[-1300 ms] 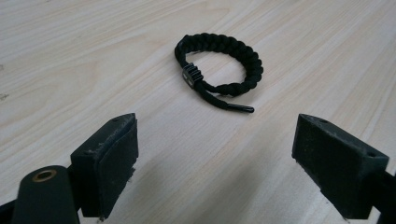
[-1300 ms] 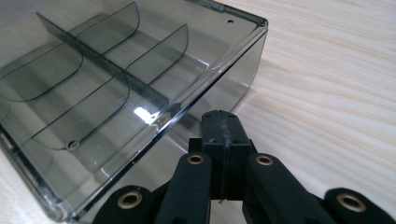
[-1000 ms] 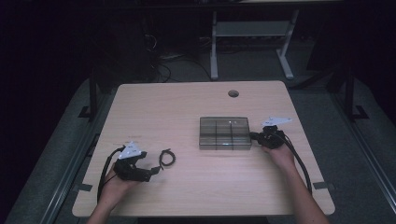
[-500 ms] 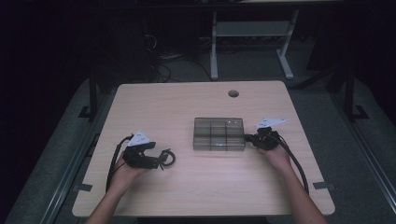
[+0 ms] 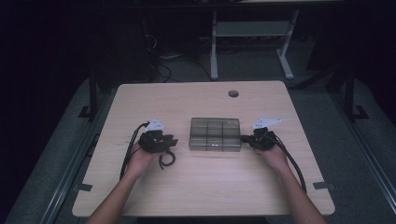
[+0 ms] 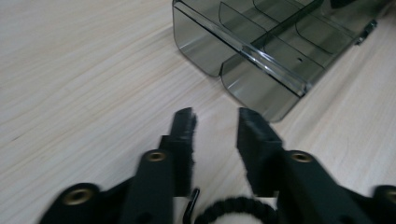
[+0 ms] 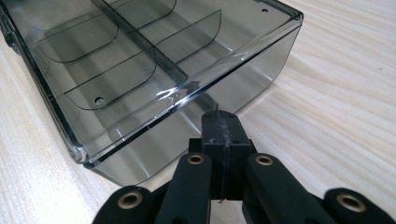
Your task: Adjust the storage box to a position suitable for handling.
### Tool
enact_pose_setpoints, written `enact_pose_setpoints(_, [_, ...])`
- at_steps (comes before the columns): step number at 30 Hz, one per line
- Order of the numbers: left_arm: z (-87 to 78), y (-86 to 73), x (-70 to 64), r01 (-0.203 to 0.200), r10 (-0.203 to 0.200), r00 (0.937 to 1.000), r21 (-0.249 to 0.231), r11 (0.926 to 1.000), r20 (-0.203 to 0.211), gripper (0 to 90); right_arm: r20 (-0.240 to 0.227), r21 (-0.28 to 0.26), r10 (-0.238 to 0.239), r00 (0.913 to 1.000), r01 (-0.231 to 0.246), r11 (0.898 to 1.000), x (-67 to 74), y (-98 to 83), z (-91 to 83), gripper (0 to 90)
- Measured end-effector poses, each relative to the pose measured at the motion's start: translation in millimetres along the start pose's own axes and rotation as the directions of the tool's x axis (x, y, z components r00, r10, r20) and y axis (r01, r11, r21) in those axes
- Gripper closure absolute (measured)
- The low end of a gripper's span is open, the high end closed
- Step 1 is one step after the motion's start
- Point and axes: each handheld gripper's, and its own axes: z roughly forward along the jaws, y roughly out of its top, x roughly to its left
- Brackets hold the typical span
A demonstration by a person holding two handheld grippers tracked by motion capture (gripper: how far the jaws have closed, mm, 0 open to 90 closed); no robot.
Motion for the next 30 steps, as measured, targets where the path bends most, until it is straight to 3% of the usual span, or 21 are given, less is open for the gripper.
enact_pose_setpoints(7, [25.8,13.2,7.1,0.038,-0.038,0.9985,0.005,0.9993,0.039,89.1,-0.005,-0.004,0.002,1.0,-0.002,1.0,-0.3,-0.3,0.5,89.9])
enact_pose_setpoints(17, [52.8,23.8,6.4,0.028,-0.032,0.9964,0.049,0.9984,0.079,89.9,-0.016,-0.002,0.006,0.9999,-0.006,1.0,-0.6,-1.1,1.7,89.9])
enact_pose_setpoints(20, [54.3,24.2,5.2,0.028,-0.031,0.9968,0.048,0.9985,0.074,89.9,-0.016,-0.003,0.004,0.9999,-0.004,1.0,-0.2,-1.1,2.1,89.9])
enact_pose_setpoints(21, [54.7,23.4,6.3,0.055,-0.057,0.9949,0.036,0.9978,0.083,89.9,-0.016,-0.005,-0.002,0.9999,0.002,1.0,-0.3,-1.1,2.0,89.9])
enact_pose_setpoints(23, [54.8,22.9,7.7,0.061,-0.064,0.9935,0.036,0.9975,0.095,89.9,-0.016,-0.008,-0.005,0.9999,0.005,1.0,-0.1,-1.1,1.7,89.8])
enact_pose_setpoints(30, [52.8,22.7,7.4,0.041,-0.045,0.9953,0.046,0.9981,0.085,90.0,-0.02,0.001,-0.018,0.9996,0.018,1.0,2.9,-0.4,0.6,89.9])
